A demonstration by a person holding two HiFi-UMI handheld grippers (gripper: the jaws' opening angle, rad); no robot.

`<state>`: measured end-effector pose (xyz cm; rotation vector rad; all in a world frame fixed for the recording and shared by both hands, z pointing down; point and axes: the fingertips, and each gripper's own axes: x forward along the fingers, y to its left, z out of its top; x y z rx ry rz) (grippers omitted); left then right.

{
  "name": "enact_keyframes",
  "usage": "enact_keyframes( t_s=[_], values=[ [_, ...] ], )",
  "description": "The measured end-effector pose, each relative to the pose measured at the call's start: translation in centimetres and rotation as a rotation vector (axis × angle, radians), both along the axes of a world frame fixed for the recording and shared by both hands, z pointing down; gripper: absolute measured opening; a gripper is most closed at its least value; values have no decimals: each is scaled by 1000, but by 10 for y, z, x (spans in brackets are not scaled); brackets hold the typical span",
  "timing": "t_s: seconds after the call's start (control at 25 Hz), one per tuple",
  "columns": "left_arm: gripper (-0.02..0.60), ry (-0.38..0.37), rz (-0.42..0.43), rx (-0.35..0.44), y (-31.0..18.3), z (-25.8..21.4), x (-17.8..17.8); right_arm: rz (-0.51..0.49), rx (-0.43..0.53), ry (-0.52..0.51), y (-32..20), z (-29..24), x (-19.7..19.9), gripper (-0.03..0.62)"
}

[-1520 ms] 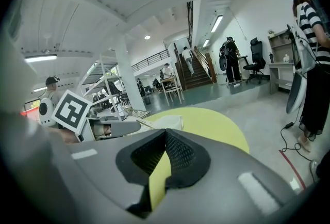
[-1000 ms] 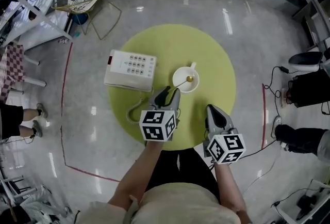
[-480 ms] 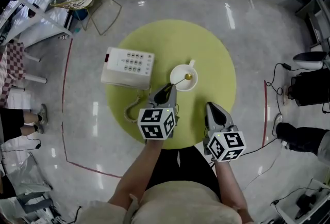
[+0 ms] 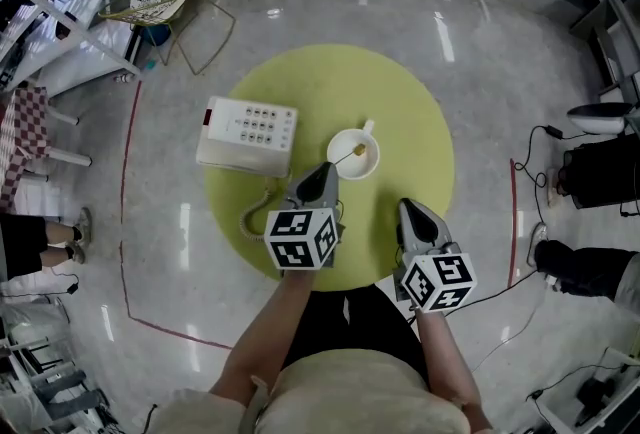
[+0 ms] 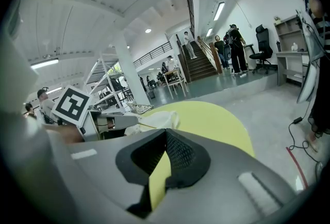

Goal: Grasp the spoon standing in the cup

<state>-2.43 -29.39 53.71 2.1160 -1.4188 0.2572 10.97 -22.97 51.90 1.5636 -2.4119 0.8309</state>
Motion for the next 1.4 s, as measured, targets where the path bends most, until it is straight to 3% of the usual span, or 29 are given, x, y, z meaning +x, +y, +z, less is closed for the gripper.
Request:
enact_keyframes(
  t_s=[1.4],
  values=[
    [8,41,38,151,47,-75,-27,-7,128,31,32,-44,-20,2]
  ],
)
